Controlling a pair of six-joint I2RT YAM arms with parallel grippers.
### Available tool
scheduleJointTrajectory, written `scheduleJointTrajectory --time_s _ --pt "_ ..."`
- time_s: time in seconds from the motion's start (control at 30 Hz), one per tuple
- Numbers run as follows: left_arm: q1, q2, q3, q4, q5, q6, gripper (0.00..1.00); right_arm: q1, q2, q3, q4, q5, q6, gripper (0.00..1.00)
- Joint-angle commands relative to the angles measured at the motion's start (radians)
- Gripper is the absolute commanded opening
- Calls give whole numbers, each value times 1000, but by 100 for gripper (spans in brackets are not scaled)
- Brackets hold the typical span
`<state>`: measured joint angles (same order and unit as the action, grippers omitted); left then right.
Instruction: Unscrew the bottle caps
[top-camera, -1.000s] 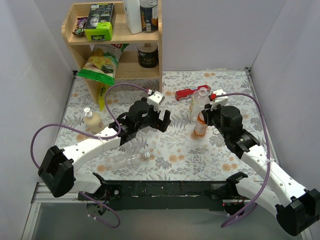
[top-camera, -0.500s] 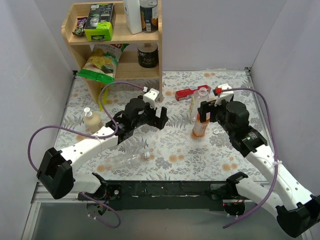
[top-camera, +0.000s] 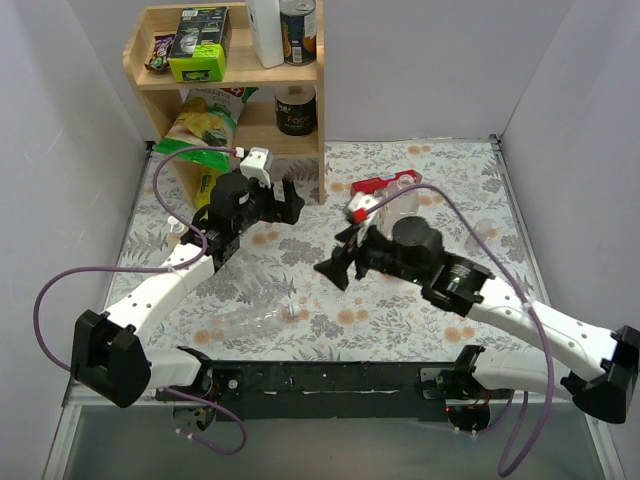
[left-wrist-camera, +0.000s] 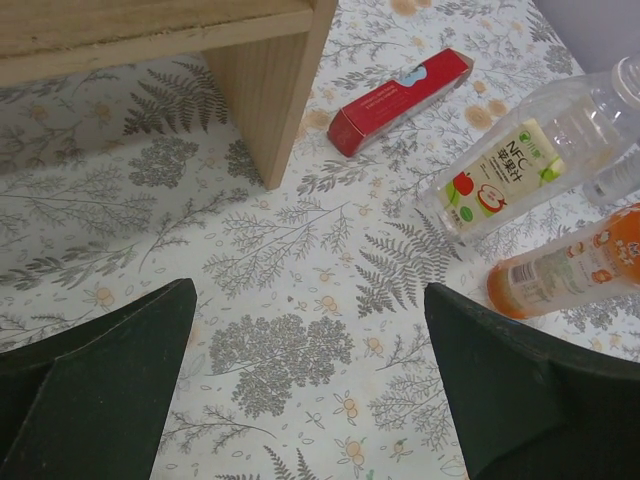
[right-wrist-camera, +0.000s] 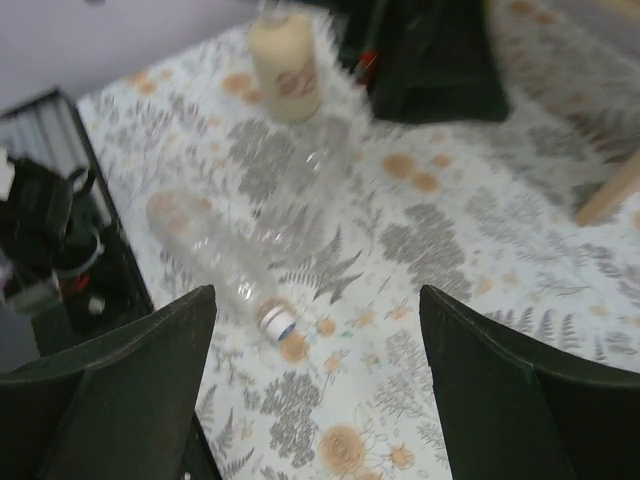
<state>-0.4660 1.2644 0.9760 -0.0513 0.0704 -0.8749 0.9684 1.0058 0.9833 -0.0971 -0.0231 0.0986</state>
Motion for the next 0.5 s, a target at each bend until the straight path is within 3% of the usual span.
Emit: scheduleJointTrajectory --time_s 0.0,0.47 --pt "7 -76 18 -9 -110 50 98 125 82 -101 86 -90 -126 88" --pt "18 -46 26 -36 -152 76 98 173 405 -302 554 -182 -382 89"
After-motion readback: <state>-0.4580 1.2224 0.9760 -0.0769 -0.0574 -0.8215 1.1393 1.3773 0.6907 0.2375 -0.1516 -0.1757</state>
